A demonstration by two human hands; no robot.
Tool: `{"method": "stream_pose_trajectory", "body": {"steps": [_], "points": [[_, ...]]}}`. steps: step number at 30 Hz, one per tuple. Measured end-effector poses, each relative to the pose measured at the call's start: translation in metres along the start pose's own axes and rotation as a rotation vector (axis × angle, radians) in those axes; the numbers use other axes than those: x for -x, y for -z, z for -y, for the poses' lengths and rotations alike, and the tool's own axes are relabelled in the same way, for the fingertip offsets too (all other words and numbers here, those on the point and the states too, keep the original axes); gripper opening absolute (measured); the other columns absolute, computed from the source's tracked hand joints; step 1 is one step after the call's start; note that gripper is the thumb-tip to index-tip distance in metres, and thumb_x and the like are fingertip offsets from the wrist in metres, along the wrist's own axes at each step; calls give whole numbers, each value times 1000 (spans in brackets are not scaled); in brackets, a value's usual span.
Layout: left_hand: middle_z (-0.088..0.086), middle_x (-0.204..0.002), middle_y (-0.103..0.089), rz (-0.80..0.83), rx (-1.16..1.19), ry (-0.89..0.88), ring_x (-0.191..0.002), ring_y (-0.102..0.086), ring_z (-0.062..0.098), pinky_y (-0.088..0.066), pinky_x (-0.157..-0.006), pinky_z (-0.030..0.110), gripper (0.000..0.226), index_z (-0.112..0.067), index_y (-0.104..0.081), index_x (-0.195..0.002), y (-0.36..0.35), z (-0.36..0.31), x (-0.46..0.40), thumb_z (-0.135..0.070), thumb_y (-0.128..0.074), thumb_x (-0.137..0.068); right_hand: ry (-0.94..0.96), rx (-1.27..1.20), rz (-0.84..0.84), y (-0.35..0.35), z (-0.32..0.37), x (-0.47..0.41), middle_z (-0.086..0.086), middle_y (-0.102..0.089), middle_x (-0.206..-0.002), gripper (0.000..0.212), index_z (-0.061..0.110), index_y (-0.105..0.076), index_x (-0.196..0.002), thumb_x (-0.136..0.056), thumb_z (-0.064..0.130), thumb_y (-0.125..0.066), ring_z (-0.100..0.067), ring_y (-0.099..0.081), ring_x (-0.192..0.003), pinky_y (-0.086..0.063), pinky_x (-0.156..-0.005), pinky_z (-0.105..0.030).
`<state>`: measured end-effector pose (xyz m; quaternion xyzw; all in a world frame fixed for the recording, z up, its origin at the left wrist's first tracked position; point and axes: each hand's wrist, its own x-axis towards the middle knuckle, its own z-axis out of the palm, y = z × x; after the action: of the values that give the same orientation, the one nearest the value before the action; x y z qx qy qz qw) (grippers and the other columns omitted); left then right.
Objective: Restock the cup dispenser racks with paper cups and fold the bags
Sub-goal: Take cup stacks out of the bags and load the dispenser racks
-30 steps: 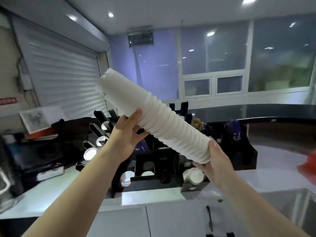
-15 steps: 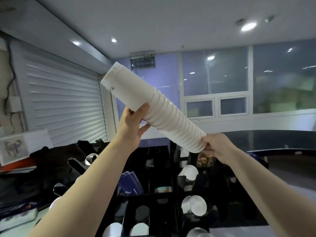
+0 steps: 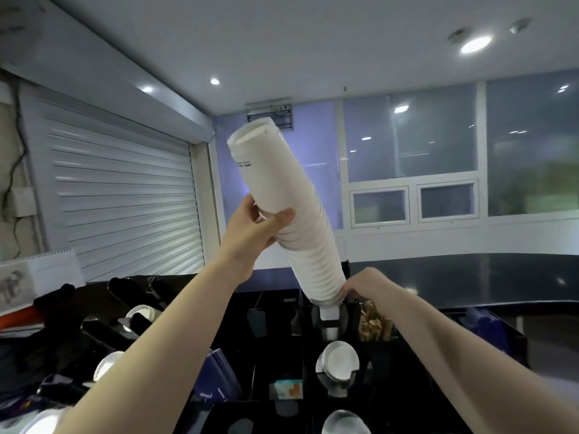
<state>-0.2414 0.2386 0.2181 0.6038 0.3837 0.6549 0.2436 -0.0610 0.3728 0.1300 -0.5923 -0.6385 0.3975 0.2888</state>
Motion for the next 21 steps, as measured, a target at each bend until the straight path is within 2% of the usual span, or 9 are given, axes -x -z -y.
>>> {"method": "stream_pose_trajectory", "body": {"steps": [3, 5, 8, 10, 12, 16, 18, 19, 21], "points": [[-11, -108, -68, 26, -56, -17, -97, -66, 8, -53, -75, 24, 63, -28, -56, -112, -9, 14, 1, -35, -81, -55, 25, -72, 23, -4, -8, -6, 0, -51, -67, 20, 15, -50, -67, -85, 11, -59, -11, -47, -53, -41, -42, -18], [-6, -111, -68, 29, -88, -18, -100, -65, 13, -53, -79, 29, 67, -24, -56, -113, -16, 25, 2, -39, -80, -53, -8, -123, 61, -8, -15, -8, -3, -50, -70, 19, 15, -49, -68, -86, 9, -55, -15, -46, -56, -42, -47, -22], [0, -115, -67, 28, -103, -3, -105, -63, 20, -53, -86, 38, 72, -19, -55, -119, -22, 46, 2, -37, -80, -54, -100, -263, 81, -15, -30, -13, -8, -45, -69, 14, 12, -48, -67, -80, 9, -49, -22, -40, -60, -33, -54, -27], [0, -116, -66, 37, -141, 4, -105, -63, 17, -53, -86, 34, 73, -16, -53, -122, -27, 60, 2, -31, -82, -57, -95, -285, 80, -13, -32, -14, -8, -46, -68, 16, 11, -50, -66, -82, 10, -48, -22, -42, -63, -34, -57, -29], [-1, -118, -64, 65, -213, 12, -107, -61, 12, -51, -84, 22, 68, -13, -52, -124, -30, 75, 6, -18, -84, -64, -35, -196, 67, -9, -28, -14, -9, -48, -68, 19, 9, -50, -67, -87, 9, -48, -22, -45, -62, -36, -57, -28], [-1, -123, -60, 120, -311, 28, -109, -58, 9, -47, -84, 13, 67, -11, -46, -129, -39, 104, 13, -8, -81, -72, 230, -211, -16, -1, -32, -7, -8, -41, -56, 20, 2, -47, -61, -79, 0, -56, -18, -33, -48, -26, -48, -29], [-2, -125, -59, 115, -327, 12, -111, -57, 6, -46, -87, 14, 71, -12, -44, -132, -41, 114, 12, -12, -82, -72, 417, -230, -60, 0, -37, 5, -10, -58, -64, 7, -3, -64, -75, -76, 1, -58, -19, -45, -53, -34, -53, -31], [-3, -125, -59, 116, -327, 1, -111, -57, 4, -46, -87, 13, 72, -13, -44, -133, -41, 118, 10, -14, -82, -72, 516, -224, -67, 0, -37, 9, -5, -69, -78, 19, 4, -70, -92, -76, 2, -61, -15, -57, -62, -43, -58, -30], [-8, -124, -59, 127, -313, -2, -109, -56, -4, -46, -85, 10, 73, -16, -43, -133, -41, 123, 8, -19, -83, -72, 654, -227, -55, 2, -34, 17, 5, -69, -107, 46, 19, -61, -120, -76, 7, -68, -7, -64, -92, -52, -74, -27]]}}
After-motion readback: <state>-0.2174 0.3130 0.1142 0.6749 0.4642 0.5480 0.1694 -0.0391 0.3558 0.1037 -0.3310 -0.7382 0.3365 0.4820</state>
